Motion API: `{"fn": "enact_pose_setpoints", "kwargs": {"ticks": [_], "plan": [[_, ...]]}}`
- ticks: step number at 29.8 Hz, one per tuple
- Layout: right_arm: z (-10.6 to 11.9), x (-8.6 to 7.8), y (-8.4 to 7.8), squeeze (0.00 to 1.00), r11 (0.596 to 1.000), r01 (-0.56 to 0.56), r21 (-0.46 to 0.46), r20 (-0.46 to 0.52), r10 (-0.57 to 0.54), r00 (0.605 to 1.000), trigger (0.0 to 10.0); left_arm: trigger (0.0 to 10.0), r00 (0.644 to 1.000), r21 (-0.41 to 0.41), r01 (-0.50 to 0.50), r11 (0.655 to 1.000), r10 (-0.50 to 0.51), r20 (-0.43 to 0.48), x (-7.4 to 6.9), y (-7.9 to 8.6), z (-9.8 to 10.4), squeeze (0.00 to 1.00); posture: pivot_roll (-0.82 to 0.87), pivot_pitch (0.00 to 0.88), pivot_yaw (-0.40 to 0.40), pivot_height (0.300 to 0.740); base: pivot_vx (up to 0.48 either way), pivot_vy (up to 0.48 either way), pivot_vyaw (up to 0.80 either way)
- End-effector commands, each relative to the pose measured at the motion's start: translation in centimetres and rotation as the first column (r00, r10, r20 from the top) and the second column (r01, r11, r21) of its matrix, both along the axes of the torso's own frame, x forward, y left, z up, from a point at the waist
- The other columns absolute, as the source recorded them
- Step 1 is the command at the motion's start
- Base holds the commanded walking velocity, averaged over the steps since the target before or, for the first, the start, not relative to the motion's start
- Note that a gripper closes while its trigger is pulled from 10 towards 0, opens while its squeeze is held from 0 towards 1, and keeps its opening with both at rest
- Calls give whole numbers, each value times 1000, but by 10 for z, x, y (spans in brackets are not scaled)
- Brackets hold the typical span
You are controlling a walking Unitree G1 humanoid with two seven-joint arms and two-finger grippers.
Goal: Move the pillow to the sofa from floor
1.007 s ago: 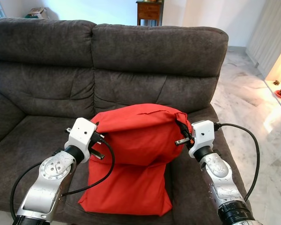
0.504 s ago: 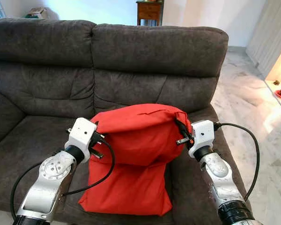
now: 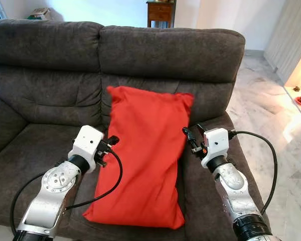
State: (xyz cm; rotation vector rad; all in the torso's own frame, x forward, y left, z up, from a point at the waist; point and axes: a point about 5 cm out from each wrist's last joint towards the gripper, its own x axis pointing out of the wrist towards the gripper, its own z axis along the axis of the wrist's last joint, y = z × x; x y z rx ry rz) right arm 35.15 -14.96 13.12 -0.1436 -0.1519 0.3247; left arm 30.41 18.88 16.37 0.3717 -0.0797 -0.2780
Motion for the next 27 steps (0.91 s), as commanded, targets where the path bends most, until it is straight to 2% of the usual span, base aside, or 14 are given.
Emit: {"fn": "enact_pose_setpoints", "kwargs": {"ticks": [1, 4, 6, 8, 9, 10, 11, 12, 13, 18, 20, 21, 23, 27], "plan": [[0, 2, -4, 0, 1000, 28, -6, -9, -28, 1000, 10000, 10000, 999, 16, -38, 999, 38, 21, 2, 10, 3, 0, 50, 85, -3, 740, 0, 0, 0], [-19, -5, -27, 0, 983, 174, 59, -87, -169, 982, 10000, 10000, 995, 2, -92, 996, 92, -33, -3, 22, -18, 0, 57, 84, -4, 740, 0, 0, 0], [-22, -6, -33, 0, 971, 220, 91, -108, -210, 972, 10000, 10000, 993, -1, -109, 994, 109, -49, -5, 24, -23, 0, 56, 85, -4, 740, 0, 0, 0], [-31, -11, -55, 0, 895, 385, 226, -193, -347, 918, 10000, 10000, 982, -50, -171, 984, 166, -92, -9, 31, -38, 0, 51, 87, -3, 740, 0, 0, 0], [-45, -22, -77, 0, 811, 523, 262, -266, -461, 847, 10000, 10000, 966, -65, -221, 973, 209, -152, -15, 38, -57, 0, 46, 85, -1, 740, 0, 0, 0], [-59, -33, -90, 0, 787, 583, 202, -295, -519, 802, 10000, 10000, 953, -47, -243, 969, 229, -199, -21, 41, -73, 0, 41, 83, 1, 740, 0, 0, 0], [-59, -33, -90, 0, 787, 583, 202, -295, -519, 802, 10000, 10000, 953, -47, -243, 969, 229, -199, -21, 41, -73, 0, 41, 83, 1, 740, 0, 0, 0], [-80, -51, -104, 0, 755, 641, 138, -356, -566, 744, 10000, 10000, 936, -28, -259, 965, 244, -254, -29, 43, -91, 0, 42, 82, 1, 740, 0, 0, 0], [-91, -61, -110, 0, 740, 663, 112, -385, -583, 716, 10000, 10000, 928, -19, -267, 963, 252, -275, -33, 44, -99, 0, 44, 80, 1, 740, 0, 0, 0], [-123, -100, -130, 0, 694, 720, 1, -463, -638, 615, 10000, 10000, 899, 28, -283, 959, 276, -341, -48, 46, -126, 0, 30, 75, 4, 740, 0, 0, 0], [-140, -120, -138, 0, 658, 751, -59, -516, -664, 541, 10000, 10000, 882, 87, -269, 959, 282, -378, -56, 46, -141, 0, 28, 72, 5, 740, 0, 0, 0], [-154, -139, -141, 0, 637, 765, -96, -561, -669, 487, 10000, 10000, 854, 81, -283, 956, 289, -432, -63, 47, -156, 0, 27, 67, 10, 740, 0, 0, 0], [-162, -147, -140, 0, 644, 755, -124, -585, -662, 468, 10000, 10000, 838, 93, -280, 955, 291, -462, -67, 48, -165, 0, 27, 61, 18, 740, 0, 0, 0], [-187, -176, -129, 0, 680, 698, -226, -667, -630, 398, 10000, 10000, 753, 161, -287, 944, 326, -572, -86, 55, -195, 0, 17, 27, 29, 740, 0, 0, 0]]}}
